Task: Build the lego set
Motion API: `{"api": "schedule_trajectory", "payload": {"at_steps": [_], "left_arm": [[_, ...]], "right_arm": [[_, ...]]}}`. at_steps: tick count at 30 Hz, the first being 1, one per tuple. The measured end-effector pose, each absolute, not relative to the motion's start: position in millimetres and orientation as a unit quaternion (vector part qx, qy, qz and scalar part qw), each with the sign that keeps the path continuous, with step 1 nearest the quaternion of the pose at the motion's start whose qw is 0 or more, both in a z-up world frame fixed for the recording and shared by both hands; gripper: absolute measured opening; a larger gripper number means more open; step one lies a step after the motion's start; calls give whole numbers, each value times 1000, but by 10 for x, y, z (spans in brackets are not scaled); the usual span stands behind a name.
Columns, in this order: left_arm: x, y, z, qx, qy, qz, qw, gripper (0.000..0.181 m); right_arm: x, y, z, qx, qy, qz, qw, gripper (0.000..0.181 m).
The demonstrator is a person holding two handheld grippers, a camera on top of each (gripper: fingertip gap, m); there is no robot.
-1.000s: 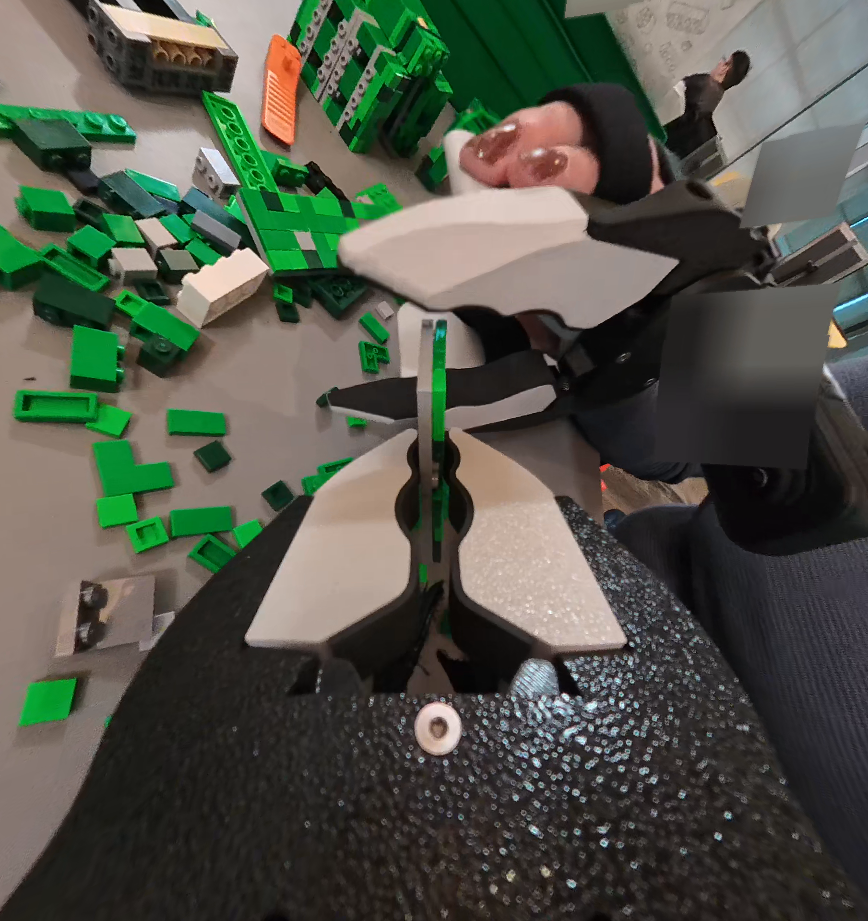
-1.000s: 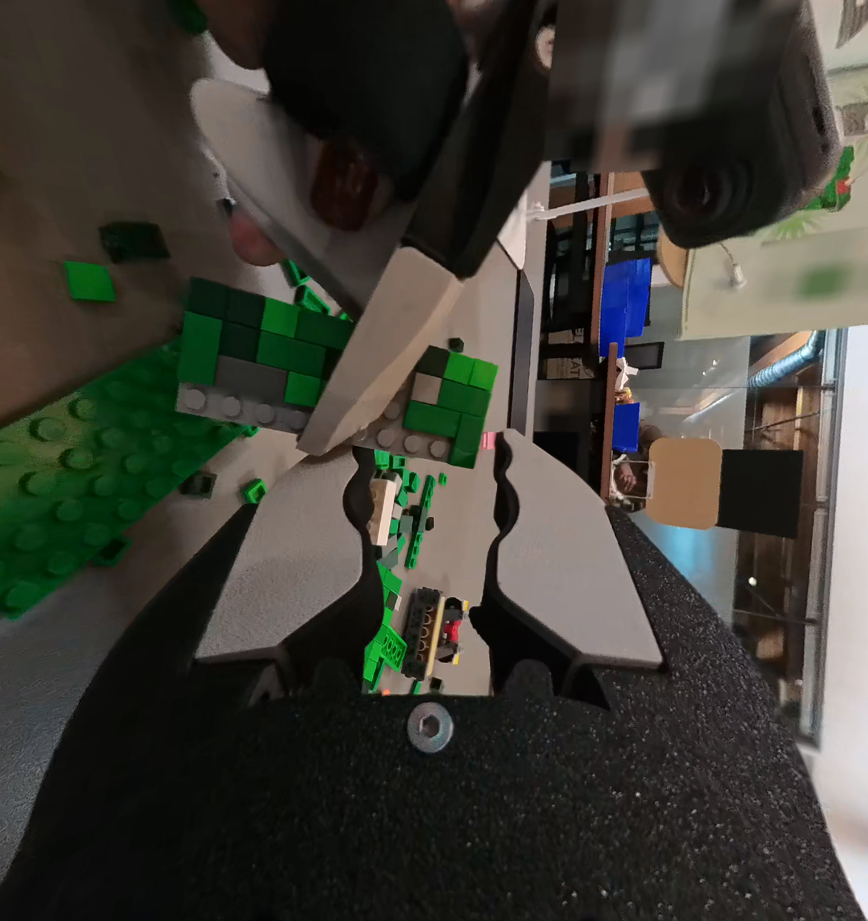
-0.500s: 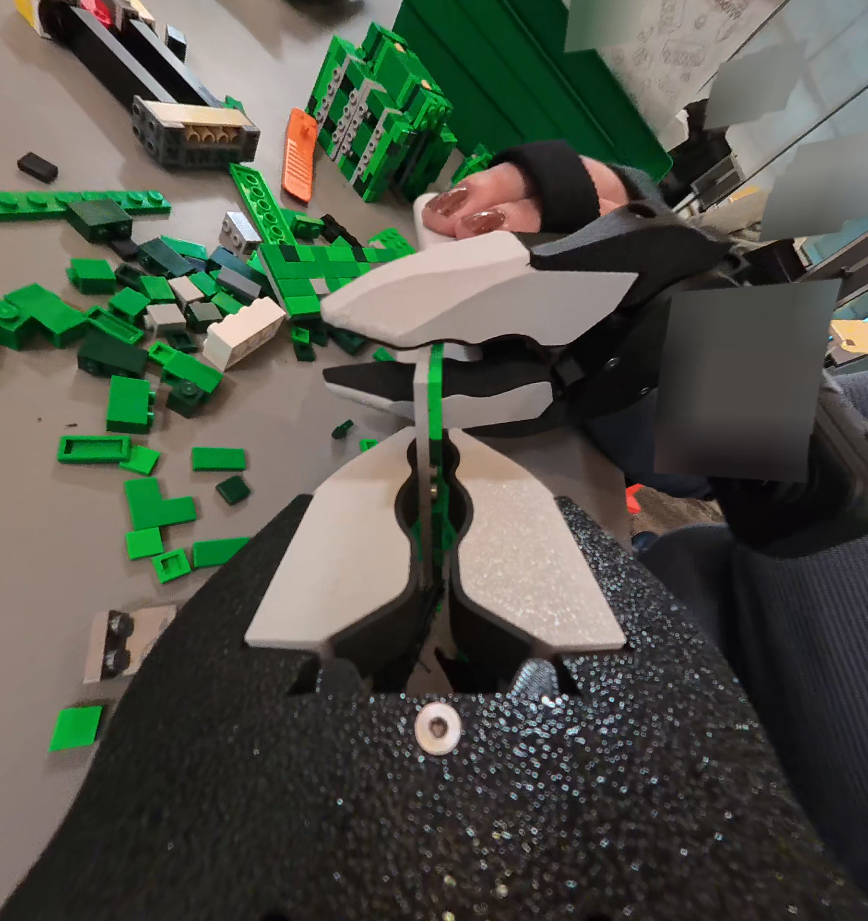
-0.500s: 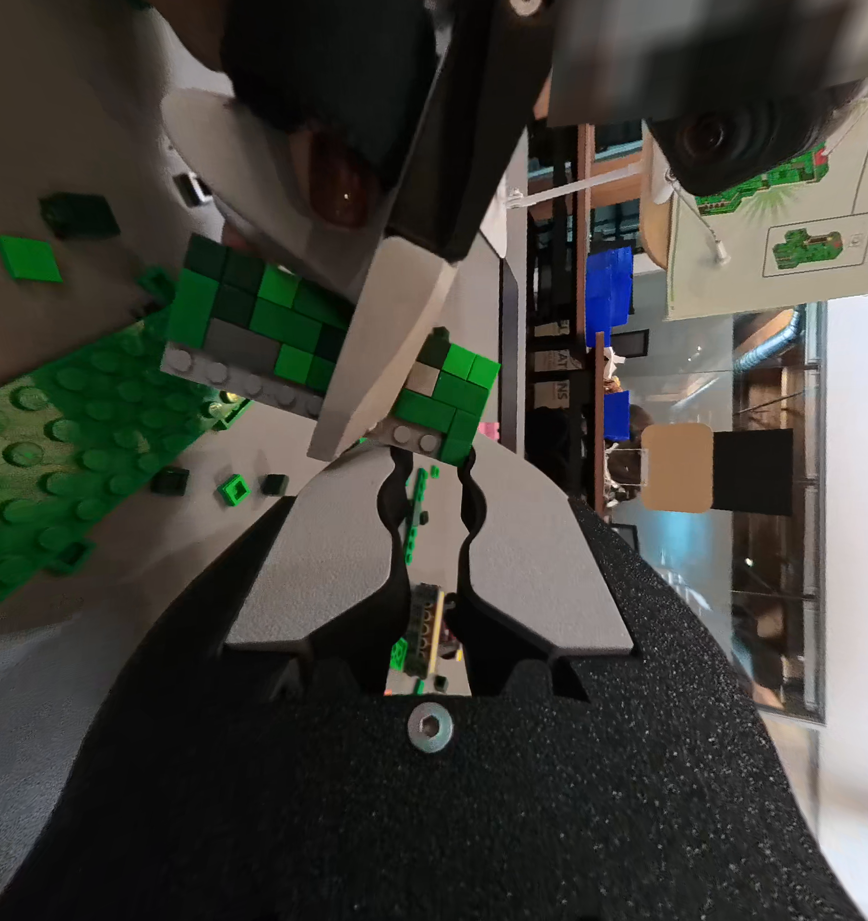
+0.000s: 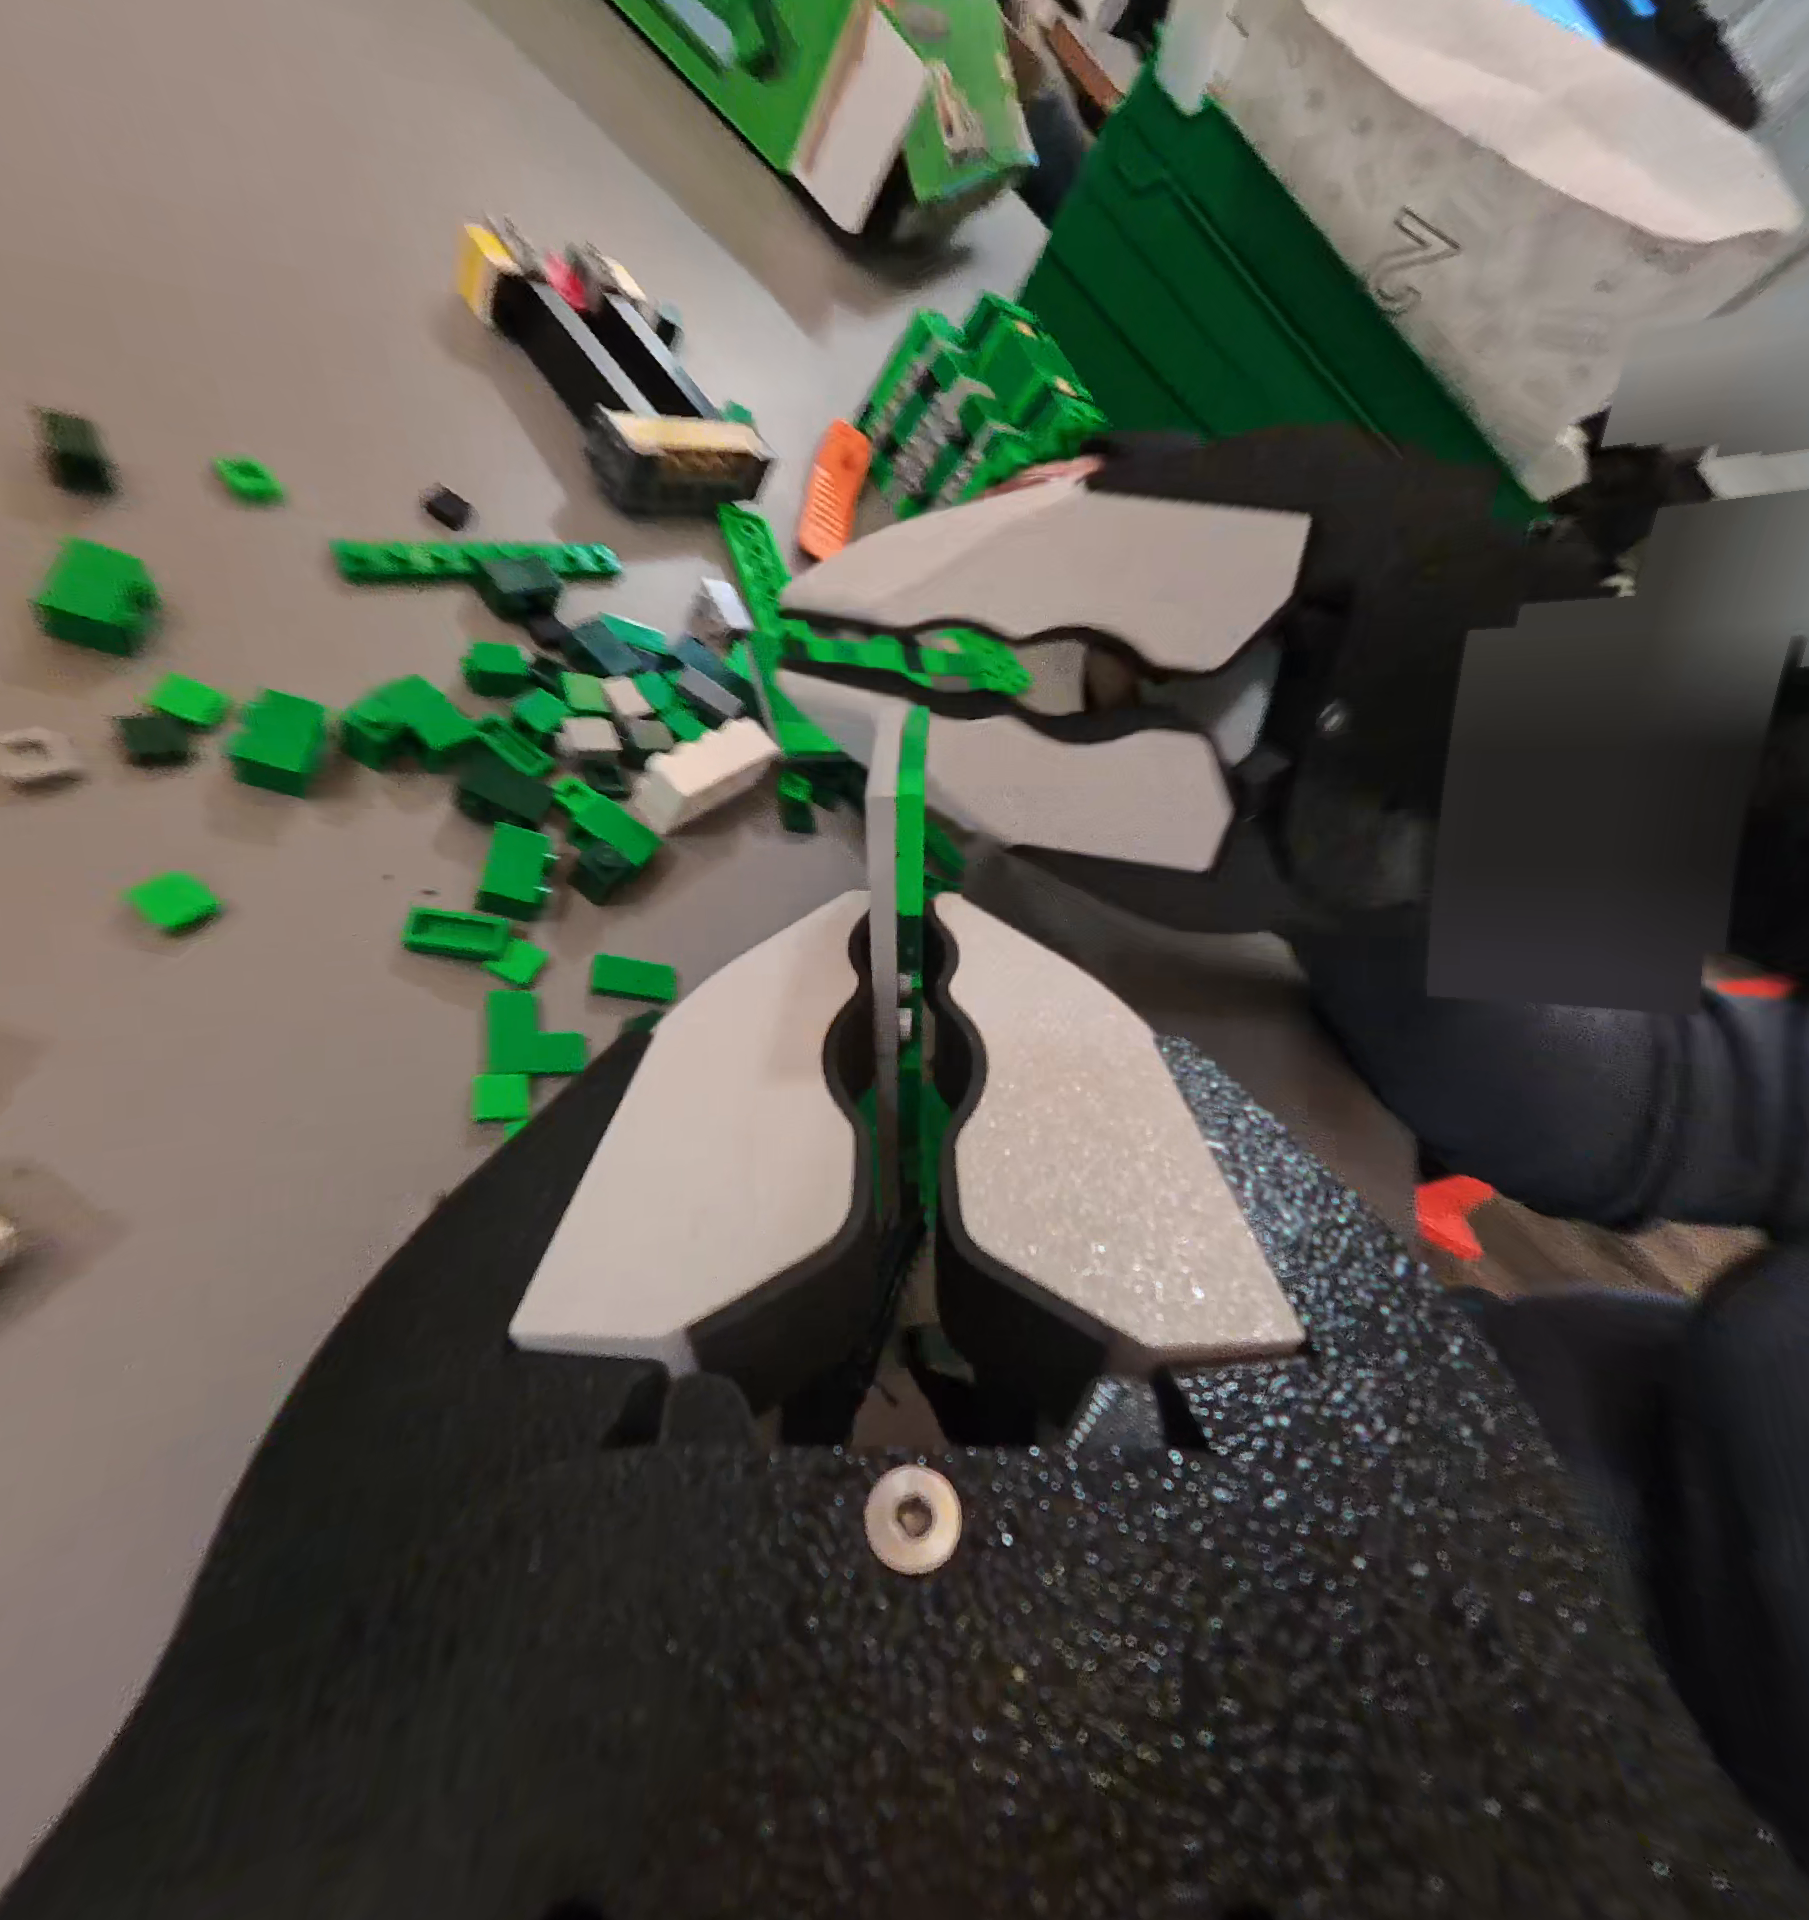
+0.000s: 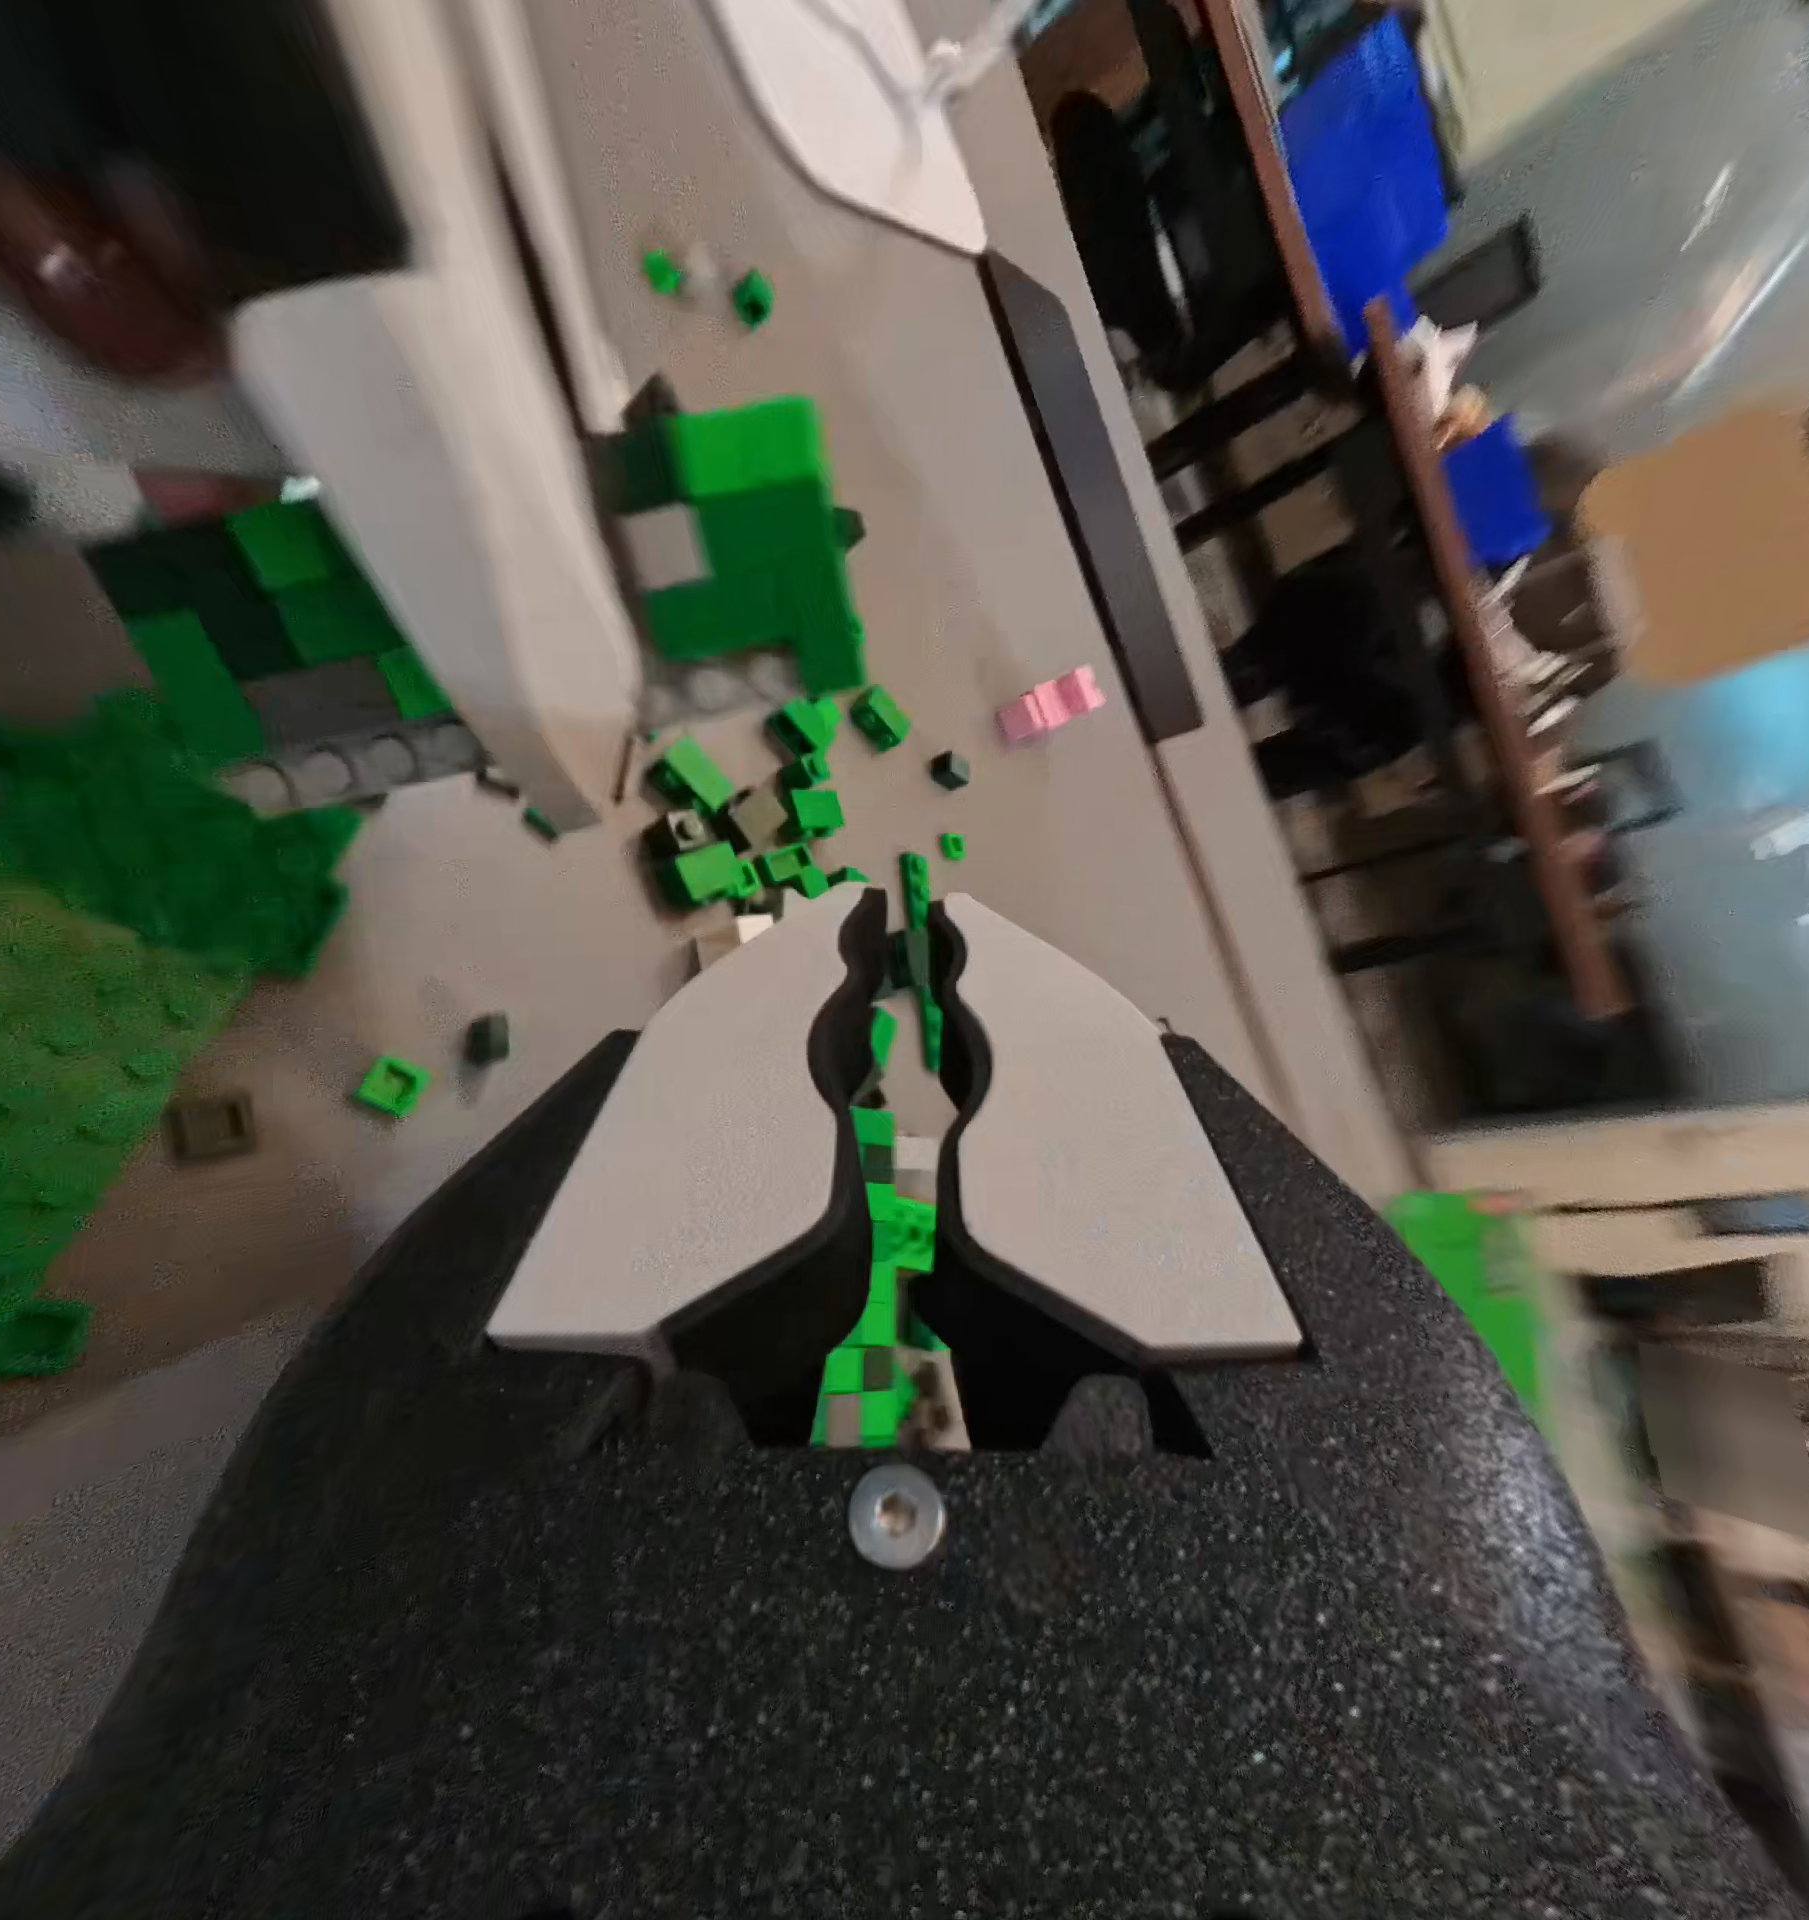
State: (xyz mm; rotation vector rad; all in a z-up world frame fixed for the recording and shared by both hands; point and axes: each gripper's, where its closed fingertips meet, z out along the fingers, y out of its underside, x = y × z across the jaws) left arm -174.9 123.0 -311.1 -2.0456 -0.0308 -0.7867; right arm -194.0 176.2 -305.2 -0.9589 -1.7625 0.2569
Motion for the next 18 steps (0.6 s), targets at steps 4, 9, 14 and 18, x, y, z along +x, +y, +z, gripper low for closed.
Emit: {"api": "schedule_trajectory", "payload": {"at_steps": [4,9,14,18], "left_arm": [[-1953,1285,-3049,-836,-14,-218,503,6],[-1995,1361,-2980,-833,3,-119,540,5],[-1942,1430,-2995,-836,31,-34,547,5],[-1957,1439,-2895,-818,37,-2,574,5]], "right_arm": [[-1989,1519,-2760,-517,-613,425,420,27],[-2051,1312,-2537,-552,-476,623,283,61],[-2107,1216,-2567,-553,-478,593,337,58],[-2083,1311,-2518,-555,-463,568,393,50]]}}
